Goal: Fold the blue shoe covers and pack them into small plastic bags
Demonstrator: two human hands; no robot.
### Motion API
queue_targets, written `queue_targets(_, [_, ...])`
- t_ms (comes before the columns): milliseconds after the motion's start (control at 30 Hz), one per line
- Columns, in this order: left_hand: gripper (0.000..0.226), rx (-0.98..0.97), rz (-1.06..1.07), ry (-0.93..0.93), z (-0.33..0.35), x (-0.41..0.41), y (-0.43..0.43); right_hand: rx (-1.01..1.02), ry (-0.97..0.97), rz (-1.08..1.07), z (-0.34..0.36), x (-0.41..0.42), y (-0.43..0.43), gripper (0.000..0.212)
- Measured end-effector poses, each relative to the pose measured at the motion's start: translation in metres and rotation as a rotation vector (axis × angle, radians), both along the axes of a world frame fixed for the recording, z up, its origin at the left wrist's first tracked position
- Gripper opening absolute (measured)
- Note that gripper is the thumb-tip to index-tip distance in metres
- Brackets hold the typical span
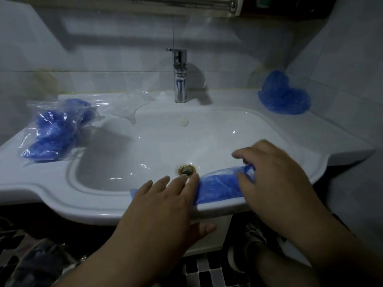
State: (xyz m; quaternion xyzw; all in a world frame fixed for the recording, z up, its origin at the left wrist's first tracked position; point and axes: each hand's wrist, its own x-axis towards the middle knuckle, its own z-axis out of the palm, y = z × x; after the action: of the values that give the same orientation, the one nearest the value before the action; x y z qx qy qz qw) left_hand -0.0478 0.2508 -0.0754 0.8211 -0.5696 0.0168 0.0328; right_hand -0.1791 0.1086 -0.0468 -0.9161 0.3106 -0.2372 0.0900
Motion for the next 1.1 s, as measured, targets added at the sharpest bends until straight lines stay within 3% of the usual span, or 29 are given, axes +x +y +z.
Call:
queue_targets(67, [0.083, 0.023, -0.016, 0.03, 0.005, -0.003, -0.001, -0.145, 0.014, 0.155, 0.006, 0.003, 0.015, 0.035])
queue_targets(133, [0.066, 0.008, -0.064, 0.061, 0.004, -0.001, 0.001, -0.07, 0.147, 0.439, 0.005, 0.009, 0.035, 0.05])
queue_targets(200, [0.065, -0.023, -0.067, 0.033, 0.002, 0.001, 0.003, 0.074, 0.274, 0.536, -0.003, 0.012, 0.044, 0.072])
queue_targets(333, [0.094, 0.037, 0.015, -0.036, -0.002, 0.001, 0.006, 0.029, 0.347, 0.418, -0.017, 0.002, 0.032, 0.086])
queue_targets(500, [0.073, 0.051, 0.08, -0.056, -0.002, 0.008, 0.006, -0.013, 0.469, 0.307, -0.011, -0.01, 0.014, 0.09])
queue_targets(567, [0.069, 0.005, 0.058, -0.057, -0.005, 0.013, 0.009, -0.008, 0.521, 0.27, -0.003, -0.016, 0.005, 0.08])
queue_targets(733, [0.096, 0.096, 0.095, -0.001, 0.004, 0.022, 0.012, 0.018, 0.489, 0.285, -0.001, -0.02, -0.001, 0.068])
queue_targets(833, [0.104, -0.088, 0.068, 0.131, 0.01, 0.023, 0.011, 0.046, 0.437, 0.28, -0.003, -0.02, -0.001, 0.067])
queue_targets(900, [0.084, -0.266, -0.062, 0.141, 0.015, 0.018, 0.008, 0.055, 0.42, 0.276, -0.003, -0.021, 0.0, 0.069])
queue_targets(1000, [0.04, -0.353, -0.181, 0.065, 0.018, 0.011, 0.006, 0.077, 0.37, 0.28, -0.002, -0.025, -0.002, 0.073])
queue_targets(1100, [0.032, -0.373, -0.203, 0.1, 0.017, 0.009, 0.005, 0.065, 0.226, 0.364, 0.0, -0.024, 0.0, 0.065])
